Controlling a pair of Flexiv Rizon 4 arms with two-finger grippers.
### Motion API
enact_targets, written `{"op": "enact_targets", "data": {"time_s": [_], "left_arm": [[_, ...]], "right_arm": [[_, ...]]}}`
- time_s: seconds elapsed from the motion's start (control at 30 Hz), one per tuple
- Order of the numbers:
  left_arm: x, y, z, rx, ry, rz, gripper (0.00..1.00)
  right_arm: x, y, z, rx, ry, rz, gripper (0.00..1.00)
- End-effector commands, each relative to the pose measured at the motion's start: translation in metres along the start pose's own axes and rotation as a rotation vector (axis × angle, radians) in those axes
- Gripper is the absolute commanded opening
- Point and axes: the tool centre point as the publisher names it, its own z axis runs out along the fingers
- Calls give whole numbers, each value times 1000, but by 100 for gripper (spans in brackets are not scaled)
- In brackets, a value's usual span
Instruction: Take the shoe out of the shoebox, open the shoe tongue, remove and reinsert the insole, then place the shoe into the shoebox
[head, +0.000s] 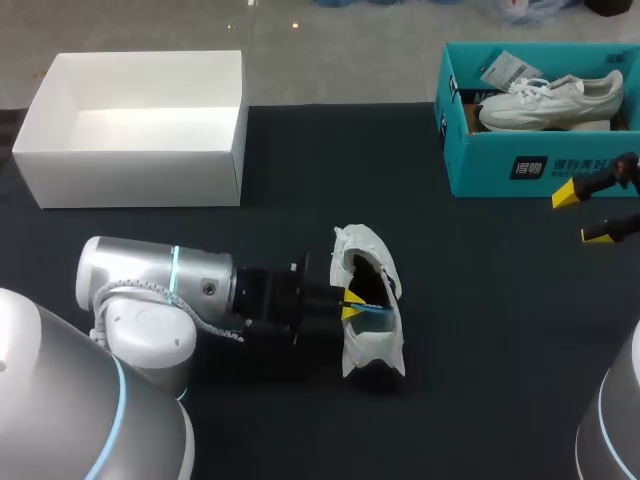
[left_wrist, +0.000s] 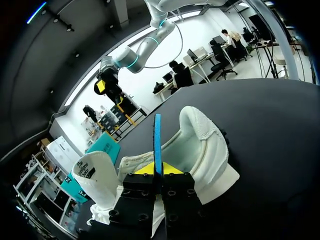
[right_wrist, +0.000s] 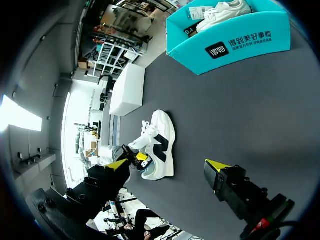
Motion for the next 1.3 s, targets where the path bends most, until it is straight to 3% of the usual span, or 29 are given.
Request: {"op": "enact_targets", "data": {"time_s": [0.03,0.07,0.1,0.17,0.27,0.3,0.37,0.57,0.9,1.07,1.1,1.13,1.17,1.23,1.3], "left_arm": [[-2,-8,1,21,-15,-5,3],[-2,-14,0,28,-18,-1,28],[-2,-19,-2,38,-18,3,39],[-3,-30,-4,53,-18,12,41],[-1,-42,-5,69,-4,27,35],[-1,-44,-4,65,9,37,27],[0,-46,-3,65,12,41,0],[6,-39,6,63,37,37,0],[9,-4,20,47,38,-22,0],[9,-10,15,63,17,-33,0],[8,-15,12,73,12,-32,9],[6,-21,9,81,2,-25,37],[4,-27,6,92,-8,-18,47],[1,-36,-1,98,-20,-1,52],[0,-43,-6,96,-19,11,47]], "right_arm": [[0,-1,0,-2,-4,1,100],[0,-1,0,-2,-4,1,100],[0,-1,0,-2,-4,1,100],[0,-1,0,-2,-4,1,100],[0,-1,0,-2,-4,1,100],[0,-1,0,-2,-4,1,100],[0,-1,0,-2,-4,1,100],[0,-1,0,-2,-4,1,100],[0,-1,0,-2,-4,1,100],[0,-1,0,-2,-4,1,100],[0,-1,0,-2,-4,1,100],[0,-1,0,-2,-4,1,100],[0,-1,0,-2,-4,1,100],[0,-1,0,-2,-4,1,100],[0,-1,0,-2,-4,1,100]]}}
